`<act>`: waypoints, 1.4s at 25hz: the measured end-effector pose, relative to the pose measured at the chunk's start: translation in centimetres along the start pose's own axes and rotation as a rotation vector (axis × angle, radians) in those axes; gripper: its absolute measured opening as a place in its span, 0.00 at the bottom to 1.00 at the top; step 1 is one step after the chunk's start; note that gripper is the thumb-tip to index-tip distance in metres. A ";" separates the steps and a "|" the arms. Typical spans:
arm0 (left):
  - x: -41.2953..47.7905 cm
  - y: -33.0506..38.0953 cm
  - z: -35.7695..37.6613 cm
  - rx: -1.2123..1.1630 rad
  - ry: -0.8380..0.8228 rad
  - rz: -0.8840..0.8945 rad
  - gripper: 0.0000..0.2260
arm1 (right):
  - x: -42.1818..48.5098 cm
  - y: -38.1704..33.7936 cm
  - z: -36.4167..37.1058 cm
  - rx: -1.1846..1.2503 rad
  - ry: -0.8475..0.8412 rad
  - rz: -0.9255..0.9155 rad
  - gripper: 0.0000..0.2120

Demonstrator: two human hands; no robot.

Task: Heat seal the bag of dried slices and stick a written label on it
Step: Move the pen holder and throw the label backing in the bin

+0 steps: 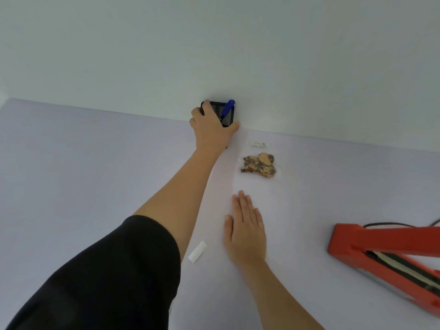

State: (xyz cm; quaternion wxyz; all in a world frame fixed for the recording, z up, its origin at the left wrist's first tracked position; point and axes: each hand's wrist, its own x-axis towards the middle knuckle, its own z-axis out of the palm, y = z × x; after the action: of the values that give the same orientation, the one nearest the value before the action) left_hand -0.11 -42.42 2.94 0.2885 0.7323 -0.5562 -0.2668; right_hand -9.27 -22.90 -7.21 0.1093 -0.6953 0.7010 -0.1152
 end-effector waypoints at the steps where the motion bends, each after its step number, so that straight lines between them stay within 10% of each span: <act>1: 0.0 0.2 -0.1 0.019 -0.030 -0.018 0.42 | 0.0 0.0 0.0 0.001 0.002 -0.001 0.24; 4: -1.9 0.6 -1.3 0.112 -0.015 -0.001 0.41 | 0.0 0.1 -0.2 -0.007 -0.008 -0.007 0.25; 9: -13.1 -6.4 -4.3 0.016 -0.052 0.145 0.13 | 0.1 0.1 -0.4 0.008 -0.025 0.000 0.26; 14: -22.7 -13.3 -4.3 0.154 -0.232 -0.078 0.16 | -0.1 0.0 -0.3 -0.007 -0.036 -0.005 0.26; 25: -24.0 -13.0 -2.7 0.347 -0.198 0.057 0.07 | 0.2 -0.1 -0.3 -0.018 -0.139 -0.014 0.24; 35: -34.4 -17.7 -11.6 -0.181 0.195 -0.471 0.03 | -10.9 -9.0 -1.8 0.190 -0.371 -0.341 0.25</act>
State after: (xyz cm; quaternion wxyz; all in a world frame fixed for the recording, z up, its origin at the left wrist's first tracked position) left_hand 11.64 -3.84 0.65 0.3351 0.8350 -0.3140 -0.3032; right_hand -1.16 -12.00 -2.78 0.2796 -0.7993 0.5276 -0.0679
